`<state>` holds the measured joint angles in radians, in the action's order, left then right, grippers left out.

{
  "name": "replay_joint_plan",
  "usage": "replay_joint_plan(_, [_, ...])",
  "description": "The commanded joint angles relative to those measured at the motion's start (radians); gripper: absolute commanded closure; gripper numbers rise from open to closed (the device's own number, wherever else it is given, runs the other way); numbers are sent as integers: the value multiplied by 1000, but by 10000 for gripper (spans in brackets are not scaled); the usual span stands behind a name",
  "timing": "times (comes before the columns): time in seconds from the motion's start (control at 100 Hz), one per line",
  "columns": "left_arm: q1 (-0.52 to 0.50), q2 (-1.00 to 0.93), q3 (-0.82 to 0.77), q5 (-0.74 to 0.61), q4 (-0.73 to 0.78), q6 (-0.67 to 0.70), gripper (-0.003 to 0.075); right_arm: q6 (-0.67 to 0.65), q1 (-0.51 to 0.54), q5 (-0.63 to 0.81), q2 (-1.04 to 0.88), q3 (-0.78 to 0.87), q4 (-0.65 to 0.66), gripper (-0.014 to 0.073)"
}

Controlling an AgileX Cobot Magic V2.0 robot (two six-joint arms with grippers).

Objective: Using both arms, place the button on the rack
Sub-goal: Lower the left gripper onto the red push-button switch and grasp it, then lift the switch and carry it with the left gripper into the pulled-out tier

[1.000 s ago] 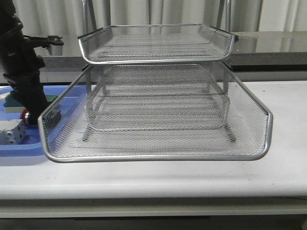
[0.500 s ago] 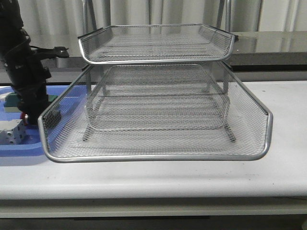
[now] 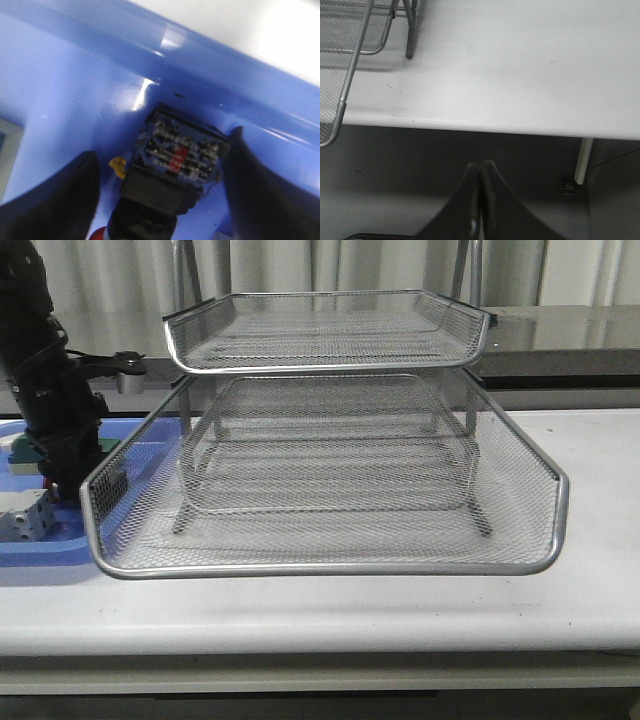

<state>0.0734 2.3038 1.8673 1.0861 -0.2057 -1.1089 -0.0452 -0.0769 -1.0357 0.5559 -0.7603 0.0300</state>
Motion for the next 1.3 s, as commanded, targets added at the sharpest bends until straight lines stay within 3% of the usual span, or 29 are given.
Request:
replay_joint_plan(0.0, [5,-62,30,-13,-21,-1,384,3,1,49,3,-31,14,662])
replay_joint_plan(0.18, [5,-62,48,-20,-21,-1,627,3,1,49,3,-31,14,662])
replay_joint_plan(0.34, [5,-62,134,69,-21,14,741,3,1,49,3,-31,14,662])
replay_joint_plan(0.49, [1,-68,263,183,-18,108,741,3,1,49,3,-31,14,662])
replay_joint_plan(0.71, [1,-138,371,181,72,272,741,3,1,49,3,-31,14,662])
replay_joint_plan(1.07, [7,-322,360,181,133,442,741,3,1,49,3,-31,14,662])
replay_joint_plan(1.29, [82,-461,216,181,133,456,741,3,1,49,3,-31,14,662])
